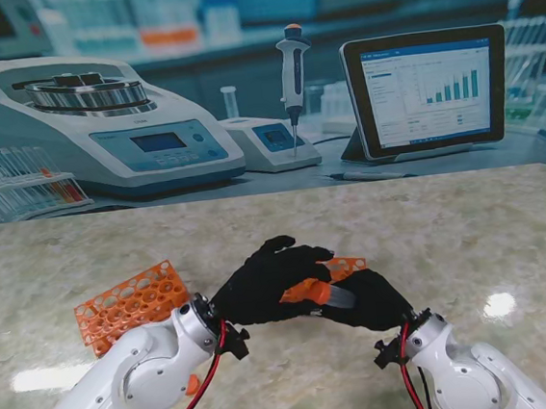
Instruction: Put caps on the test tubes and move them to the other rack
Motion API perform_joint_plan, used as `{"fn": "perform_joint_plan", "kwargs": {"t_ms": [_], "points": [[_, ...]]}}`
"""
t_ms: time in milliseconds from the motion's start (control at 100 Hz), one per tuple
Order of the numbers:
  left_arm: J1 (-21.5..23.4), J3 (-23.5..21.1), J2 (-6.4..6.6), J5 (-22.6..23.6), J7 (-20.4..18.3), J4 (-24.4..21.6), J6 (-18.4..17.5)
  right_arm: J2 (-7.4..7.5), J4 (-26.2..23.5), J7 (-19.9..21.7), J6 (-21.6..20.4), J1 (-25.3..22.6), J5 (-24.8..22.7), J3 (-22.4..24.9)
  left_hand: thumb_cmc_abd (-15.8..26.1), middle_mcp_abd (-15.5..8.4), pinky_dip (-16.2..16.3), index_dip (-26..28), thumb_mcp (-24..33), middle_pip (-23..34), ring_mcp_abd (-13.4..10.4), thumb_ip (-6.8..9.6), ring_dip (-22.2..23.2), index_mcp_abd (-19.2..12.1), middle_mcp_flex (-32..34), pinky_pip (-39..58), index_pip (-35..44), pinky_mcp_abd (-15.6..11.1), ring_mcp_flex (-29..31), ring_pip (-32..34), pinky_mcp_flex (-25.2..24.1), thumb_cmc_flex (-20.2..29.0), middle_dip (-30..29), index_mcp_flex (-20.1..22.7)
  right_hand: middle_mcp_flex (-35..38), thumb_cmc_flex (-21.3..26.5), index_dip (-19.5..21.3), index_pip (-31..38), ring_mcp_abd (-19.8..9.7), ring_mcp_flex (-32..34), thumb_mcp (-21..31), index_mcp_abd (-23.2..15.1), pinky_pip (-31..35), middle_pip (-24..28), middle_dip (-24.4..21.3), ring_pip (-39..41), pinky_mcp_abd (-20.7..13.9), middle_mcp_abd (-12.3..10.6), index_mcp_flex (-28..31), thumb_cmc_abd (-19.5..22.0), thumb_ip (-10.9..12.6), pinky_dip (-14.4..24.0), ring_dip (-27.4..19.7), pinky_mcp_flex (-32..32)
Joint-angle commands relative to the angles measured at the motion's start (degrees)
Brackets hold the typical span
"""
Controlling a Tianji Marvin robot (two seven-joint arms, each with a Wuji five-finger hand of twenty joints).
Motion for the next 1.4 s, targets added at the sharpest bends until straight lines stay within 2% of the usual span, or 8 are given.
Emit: {"fn": "perform_joint_plan", "kwargs": {"t_ms": [0, 90, 350, 630, 770, 940, 1390], "points": [[0.3, -0.1, -0.05, 0.5, 0.2, 0.1, -0.2, -0.25, -0.3, 0.1, -0.1, -0.4, 0.0, -0.2, 3.1, -0.6, -0.9, 1.4, 13.7, -0.5, -1.3, 3.94, -0.2, -11.4, 0.1, 1.8, 4.7, 0.2, -0.7, -0.1, -0.9, 9.0, -0.1, 6.5, 0.9, 1.7, 1.0, 0.0, -3.4, 0.8, 1.3, -1.4, 1.3, 0.1, 0.2, 6.5, 0.4, 0.3, 3.0, 3.4, -0.5, 0.3, 1.8, 0.9], [0.4, -0.1, -0.06, 0.6, 0.4, 0.1, -0.4, -0.25, -0.3, 0.1, -0.1, -0.4, 0.0, -0.2, 2.8, -0.7, -0.9, 0.7, 15.2, -0.6, -1.2, 3.88, -0.2, -11.9, 0.2, 1.9, 3.8, 0.2, -0.6, 0.0, -0.8, 9.0, -0.2, 7.6, 1.0, 1.7, 1.0, 0.0, -3.4, 0.8, 1.3, -1.4, 1.3, 0.1, 0.2, 6.5, 0.4, 0.2, 3.0, 3.4, -0.5, 0.3, 1.8, 0.9], [0.8, -0.3, -0.06, 1.3, 1.0, 0.1, -1.2, -0.25, -0.4, 0.0, -0.1, -0.4, -0.1, -0.2, 2.2, -1.4, -0.9, -1.6, 17.4, -0.6, -1.4, 3.39, -0.3, -16.2, 1.2, 2.3, 1.3, 0.2, -0.2, 0.1, -0.6, 9.8, -0.5, 9.5, 0.9, 1.7, 1.0, 0.0, -3.4, 0.8, 1.3, -1.4, 1.3, 0.1, 0.2, 6.5, 0.4, 0.2, 3.0, 3.4, -0.5, 0.3, 1.8, 0.9], [1.2, -0.7, 0.07, 1.4, 0.7, 0.0, -1.9, -0.24, -0.3, 0.1, -0.1, -0.3, -0.1, -0.3, 1.9, -3.1, -1.0, -5.2, 18.6, -0.9, -1.7, 3.11, -1.1, -23.3, 1.5, 2.5, -1.3, 0.0, -0.9, -0.8, -0.5, 10.5, -1.4, 9.9, 0.9, 1.8, 1.0, 0.0, -3.4, 0.8, 1.2, -1.4, 1.2, 0.1, 0.2, 6.5, 0.4, 0.3, 3.0, 3.4, -0.5, 0.3, 1.8, 0.9], [1.5, -1.0, 0.16, 1.6, 0.5, -0.1, -2.5, -0.23, -0.2, 0.1, 0.0, -0.3, -0.1, -0.3, 1.9, -3.6, -1.1, -6.1, 18.8, -0.8, -1.6, 2.99, -1.5, -25.7, 1.5, 2.5, -0.7, -0.1, -1.2, -1.1, -0.5, 10.8, -1.8, 9.9, 0.8, 1.7, 1.0, 0.0, -3.4, 0.8, 1.1, -1.4, 1.2, 0.1, 0.2, 6.5, 0.4, 0.3, 3.0, 3.4, -0.5, 0.3, 1.8, 0.9], [2.0, -1.5, 0.25, 1.5, 0.1, -0.4, -3.0, -0.22, -0.3, 0.1, 0.0, -0.3, -0.1, -0.3, 2.1, -3.7, -1.1, -7.0, 18.8, -0.8, -1.3, 2.89, -1.7, -26.9, 1.4, 2.3, -0.1, -0.1, -1.4, -1.3, -0.5, 11.1, -2.1, 10.3, 0.9, 1.8, 1.0, 0.0, -3.4, 0.8, 1.1, -1.4, 1.2, 0.1, 0.2, 6.5, 0.5, 0.3, 3.0, 3.5, -0.5, 0.2, 1.8, 0.9], [2.9, -2.3, 0.45, 1.2, -0.9, -1.4, -4.0, -0.22, -0.3, 0.2, 0.1, -0.3, -0.1, -0.3, 3.1, -3.7, -1.1, -10.0, 18.7, -0.8, -1.0, 2.83, -2.0, -27.1, 1.3, 2.1, -2.3, 0.0, -1.5, -1.3, -0.4, 12.0, -2.4, 9.8, 0.8, 1.8, 1.0, 0.0, -3.3, 0.8, 1.1, -1.4, 1.2, 0.1, 0.2, 6.4, 0.5, 0.3, 3.0, 3.5, -0.5, 0.3, 1.8, 0.9]]}}
